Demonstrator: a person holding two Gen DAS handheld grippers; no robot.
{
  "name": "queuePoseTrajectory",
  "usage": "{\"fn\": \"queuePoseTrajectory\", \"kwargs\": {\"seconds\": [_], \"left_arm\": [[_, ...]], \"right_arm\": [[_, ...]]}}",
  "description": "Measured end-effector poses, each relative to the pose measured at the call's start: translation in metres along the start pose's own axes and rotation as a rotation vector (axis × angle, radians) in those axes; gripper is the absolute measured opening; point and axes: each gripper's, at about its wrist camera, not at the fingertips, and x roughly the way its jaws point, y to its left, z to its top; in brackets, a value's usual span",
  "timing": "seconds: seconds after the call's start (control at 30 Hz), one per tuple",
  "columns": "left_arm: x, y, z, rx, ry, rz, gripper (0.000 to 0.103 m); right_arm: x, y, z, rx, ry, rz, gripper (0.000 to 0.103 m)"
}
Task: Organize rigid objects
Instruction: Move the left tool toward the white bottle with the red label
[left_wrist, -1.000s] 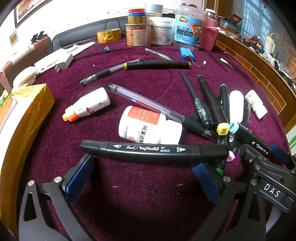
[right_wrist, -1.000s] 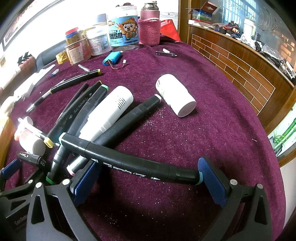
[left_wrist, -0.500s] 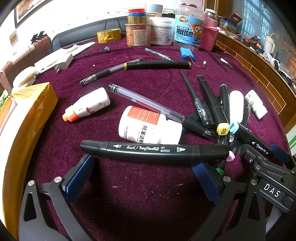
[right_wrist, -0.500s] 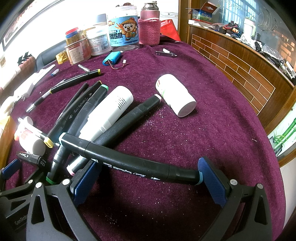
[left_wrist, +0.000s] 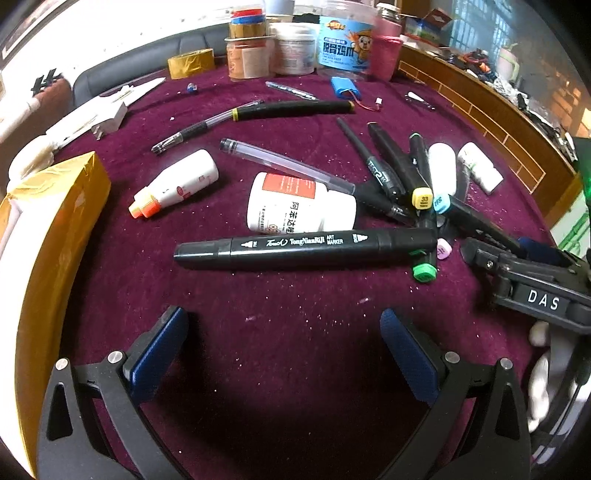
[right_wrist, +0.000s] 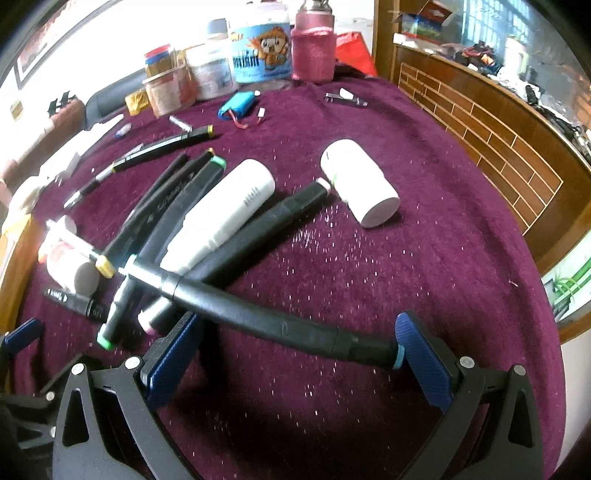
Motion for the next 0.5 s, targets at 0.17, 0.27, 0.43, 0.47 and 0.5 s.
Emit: {"fn": "queuePoseTrajectory", "kwargs": {"seconds": [0.17,0.27,0.43,0.47,0.5], "left_arm": [[0.003,-0.008,0.001,0.01,0.003,0.038,0.103],[0.004,-0.006,0.002,-0.002,-0.003,0.031,0.103],[0.005,-0.007,0.002,-0.023,-0.016,0.048,0.103],[0.005,-0.007,0.002,-0.023,-0.016,0.048,0.103],[0.005,-0.007,0.002,-0.023,-0.015,0.049,0.103]], "right_arm": [[0.0,0.004,-0.002,-0.004,0.008,-0.017,0.102],[-0.003,0.006,-0.007,-0.009,-0.007,-0.031,0.101],[-0.009,0.004,-0.006,-0.028,0.035,0.002,0.093],[-0.016,0.002,-0.007,-0.015,0.027,0.011,0.09],[-0.032,-0.001,-0.008,-0.001,-0.024,0.025,0.089]]}}
